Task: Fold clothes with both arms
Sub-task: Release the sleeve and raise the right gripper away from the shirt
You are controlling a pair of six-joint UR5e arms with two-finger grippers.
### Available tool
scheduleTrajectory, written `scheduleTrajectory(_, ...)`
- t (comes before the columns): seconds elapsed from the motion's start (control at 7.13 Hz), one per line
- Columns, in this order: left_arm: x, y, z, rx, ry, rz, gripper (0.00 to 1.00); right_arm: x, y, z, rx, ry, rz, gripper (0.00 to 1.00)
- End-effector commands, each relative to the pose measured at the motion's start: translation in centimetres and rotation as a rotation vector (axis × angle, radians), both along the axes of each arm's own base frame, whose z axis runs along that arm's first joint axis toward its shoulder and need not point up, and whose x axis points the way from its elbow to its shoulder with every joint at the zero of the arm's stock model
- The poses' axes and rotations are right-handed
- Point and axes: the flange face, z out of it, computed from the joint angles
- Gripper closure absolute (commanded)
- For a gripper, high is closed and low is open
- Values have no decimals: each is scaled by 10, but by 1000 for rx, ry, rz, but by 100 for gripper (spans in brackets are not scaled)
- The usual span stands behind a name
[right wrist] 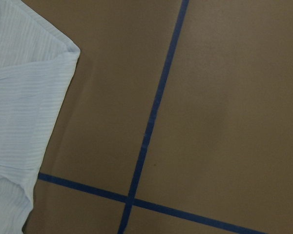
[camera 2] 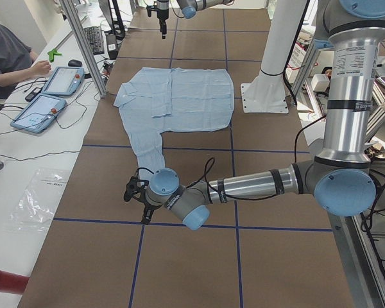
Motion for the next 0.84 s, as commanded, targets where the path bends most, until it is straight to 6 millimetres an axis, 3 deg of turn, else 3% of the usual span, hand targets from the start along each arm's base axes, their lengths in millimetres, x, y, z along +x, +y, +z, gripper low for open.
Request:
scheduleTrajectory(0.0, 23, -14, 16, -18, 4, -23, 0, 13, 7, 13, -11, 1, 5, 0)
scheduleTrajectory(0.28, 75, -11, 12, -37, 39, -59, 0, 14, 7, 13, -13, 2, 8, 0)
scheduleTrajectory(0.7, 124, 6, 2, -83, 126, -50, 0, 14, 7, 13, -12, 2, 7, 0)
